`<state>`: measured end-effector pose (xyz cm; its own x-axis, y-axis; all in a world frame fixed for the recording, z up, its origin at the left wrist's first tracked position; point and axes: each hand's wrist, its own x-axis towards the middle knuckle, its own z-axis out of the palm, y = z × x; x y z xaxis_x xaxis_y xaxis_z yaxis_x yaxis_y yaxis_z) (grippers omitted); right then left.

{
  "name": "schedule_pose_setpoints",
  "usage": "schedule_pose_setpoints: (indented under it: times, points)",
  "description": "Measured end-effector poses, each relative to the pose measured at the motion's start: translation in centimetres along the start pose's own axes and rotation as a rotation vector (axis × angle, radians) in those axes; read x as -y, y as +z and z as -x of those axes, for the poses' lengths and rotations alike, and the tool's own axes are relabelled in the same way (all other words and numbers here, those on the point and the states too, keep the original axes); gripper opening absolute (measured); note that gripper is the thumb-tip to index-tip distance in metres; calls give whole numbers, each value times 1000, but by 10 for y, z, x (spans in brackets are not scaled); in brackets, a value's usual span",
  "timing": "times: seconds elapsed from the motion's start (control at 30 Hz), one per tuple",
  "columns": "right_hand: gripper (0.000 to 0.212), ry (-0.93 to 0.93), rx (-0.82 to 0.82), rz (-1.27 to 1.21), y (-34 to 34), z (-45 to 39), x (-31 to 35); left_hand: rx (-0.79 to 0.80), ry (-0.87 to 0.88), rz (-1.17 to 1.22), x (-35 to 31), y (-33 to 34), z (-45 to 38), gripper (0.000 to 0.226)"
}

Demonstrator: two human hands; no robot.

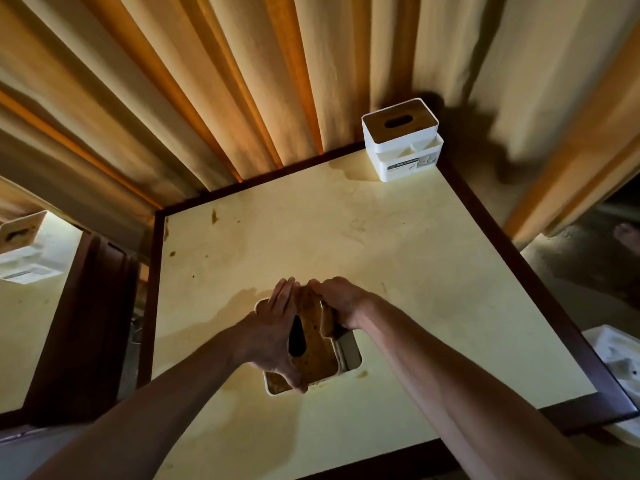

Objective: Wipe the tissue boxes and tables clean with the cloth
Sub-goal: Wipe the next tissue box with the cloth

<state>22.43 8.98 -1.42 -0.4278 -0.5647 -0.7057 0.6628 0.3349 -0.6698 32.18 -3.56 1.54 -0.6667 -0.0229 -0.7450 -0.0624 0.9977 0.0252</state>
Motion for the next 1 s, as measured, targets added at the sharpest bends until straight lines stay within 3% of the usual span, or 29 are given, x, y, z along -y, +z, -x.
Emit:
schedule_pose_setpoints:
  times: [0.13, 0.23, 0.33, 0.5, 0.57, 0.67, 0.77, 1.0]
  points:
    - [33, -215, -183, 280, 12, 4, -29, 3, -11, 3, 0, 1, -2, 168]
    - [15, -357, -357, 383, 15, 19, -53, 10, -19, -4, 1, 3, -4, 169]
    - [12, -459, -370, 415, 15, 29, -65, 11, -22, -6, 0, 4, -4, 170]
    - [13, -460, -381, 543, 16, 33, -62, 12, -23, -17, 0, 3, -5, 171]
    - [16, -383, -333, 484, 17, 24, -53, 17, -29, 4, 0, 2, -3, 170]
    - [30, -192, -165, 191, 14, 7, -26, 22, -30, 36, -1, 1, -2, 171]
    - [23, 22, -82, 28, 1, 0, -5, 25, -28, 42, 0, 2, -3, 171]
    - [24, 81, -29, -127, -1, -16, 0, 30, -20, 40, 0, 3, -3, 169]
